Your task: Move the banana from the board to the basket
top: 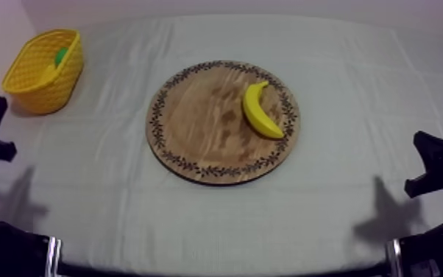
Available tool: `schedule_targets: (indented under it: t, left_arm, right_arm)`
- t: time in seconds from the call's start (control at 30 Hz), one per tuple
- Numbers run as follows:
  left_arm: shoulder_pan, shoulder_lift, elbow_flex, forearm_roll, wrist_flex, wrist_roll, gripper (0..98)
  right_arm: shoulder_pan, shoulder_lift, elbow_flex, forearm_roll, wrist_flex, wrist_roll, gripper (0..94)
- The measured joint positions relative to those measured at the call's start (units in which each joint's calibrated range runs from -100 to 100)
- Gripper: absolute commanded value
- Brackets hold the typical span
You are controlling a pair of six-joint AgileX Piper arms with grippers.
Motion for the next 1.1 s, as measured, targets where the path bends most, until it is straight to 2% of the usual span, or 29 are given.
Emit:
schedule_targets:
  t: [0.13, 0.23, 0.5, 0.73, 1.1]
  left_arm:
    - [0.5, 7.3, -9.7, 1.6, 1.8, 3.3, 2.6]
    - [1.1, 13.7, -17.6, 2.92, 3.9, 4.2, 2.1]
    - [5.0, 32.0, -40.5, 2.92, 12.0, 5.8, 0.4]
    - [8.9, 46.7, -56.9, 3.29, 19.0, 6.0, 1.4]
    - [15.4, 65.3, -70.5, 2.92, 29.3, 6.6, 3.7]
  right_arm:
    - [0.0, 0.0, 0.0, 0.0, 0.0, 0.0, 0.3]
    - [0.0, 0.0, 0.0, 0.0, 0.0, 0.0, 0.3]
    - [0.0, 0.0, 0.0, 0.0, 0.0, 0.0, 0.3]
    - [0.0, 0.0, 0.0, 0.0, 0.0, 0.0, 0.3]
    - [0.0, 0.0, 0.0, 0.0, 0.0, 0.0, 0.3]
